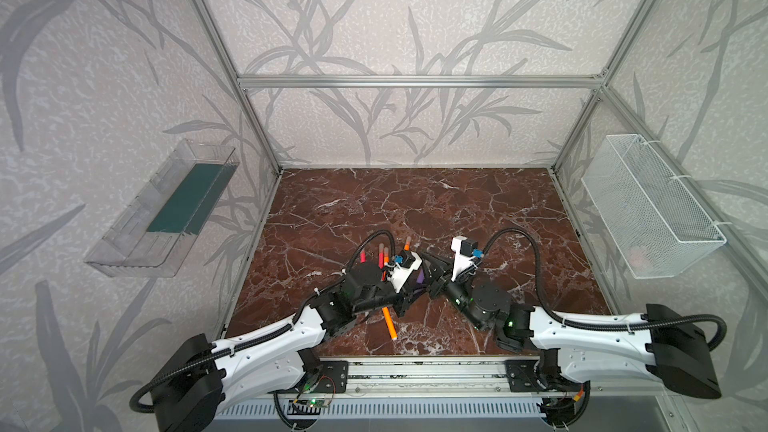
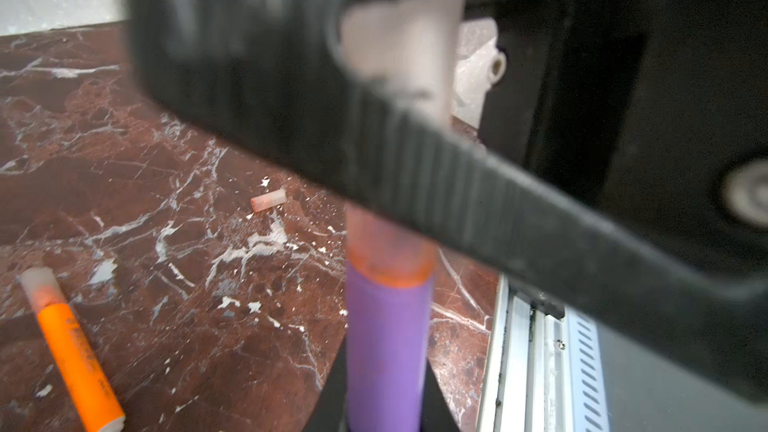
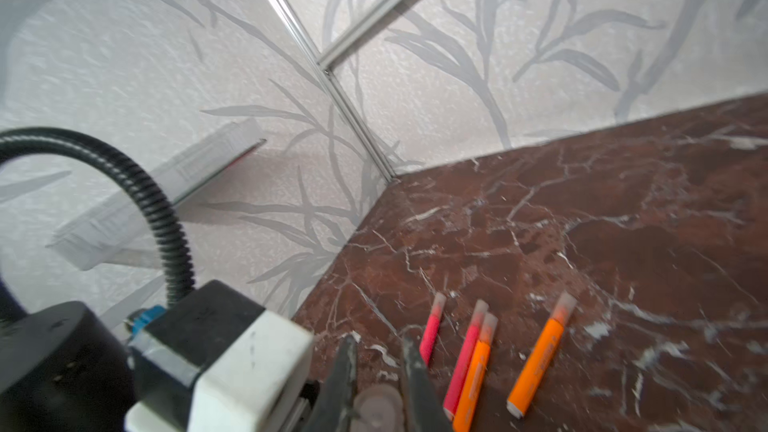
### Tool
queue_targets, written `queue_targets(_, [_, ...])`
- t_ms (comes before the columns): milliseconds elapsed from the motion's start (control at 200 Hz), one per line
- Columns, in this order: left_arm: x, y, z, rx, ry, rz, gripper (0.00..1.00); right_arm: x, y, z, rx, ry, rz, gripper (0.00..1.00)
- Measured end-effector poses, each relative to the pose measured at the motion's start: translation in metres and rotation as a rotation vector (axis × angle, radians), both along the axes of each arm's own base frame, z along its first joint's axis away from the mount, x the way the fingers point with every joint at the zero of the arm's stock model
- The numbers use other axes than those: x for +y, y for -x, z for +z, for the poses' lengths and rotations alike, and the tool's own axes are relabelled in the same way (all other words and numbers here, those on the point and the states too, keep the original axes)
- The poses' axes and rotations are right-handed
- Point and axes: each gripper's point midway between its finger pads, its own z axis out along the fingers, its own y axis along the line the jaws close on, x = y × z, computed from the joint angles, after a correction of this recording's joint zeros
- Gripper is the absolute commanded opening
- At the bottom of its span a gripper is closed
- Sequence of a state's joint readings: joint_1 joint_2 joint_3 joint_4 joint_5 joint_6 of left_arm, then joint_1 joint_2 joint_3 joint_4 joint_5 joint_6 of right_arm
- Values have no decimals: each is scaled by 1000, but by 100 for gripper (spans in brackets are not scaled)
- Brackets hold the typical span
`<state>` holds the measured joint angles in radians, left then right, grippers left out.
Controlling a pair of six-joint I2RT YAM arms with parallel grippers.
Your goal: Insert the pens into the pen caps
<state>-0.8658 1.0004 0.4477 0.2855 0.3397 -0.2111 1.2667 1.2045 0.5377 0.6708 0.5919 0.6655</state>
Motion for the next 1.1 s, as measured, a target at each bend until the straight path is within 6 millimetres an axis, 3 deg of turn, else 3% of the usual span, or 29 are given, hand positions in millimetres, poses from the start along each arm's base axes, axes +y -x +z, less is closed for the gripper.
queue_targets(130, [6,4,-19,19,-65,-6,0,0,6,-16,64,62,-123,0])
queue_targets(295, [4,8,-19,-5,-78,-36,0,-7,12,-18,65,37,-145,0])
queue_targets(635, [6,21,10,-73,-4,-95,0,-13,25,10,33,-24,-106,0])
queue_targets(705, [4,24,11,-71,6,-114,0,-14,26,12,25,-9,-98,7])
queue_targets(810, [0,26,12,-65,20,-134,0,-16,28,15,13,27,-83,28])
queue_targets(970, [25,-40,29,-83,90,177,0,-23,42,-20,-4,260,2,52])
queue_targets(1100, [32,-61,-1,-3,36,299,0,-56,28,-33,7,336,-52,63])
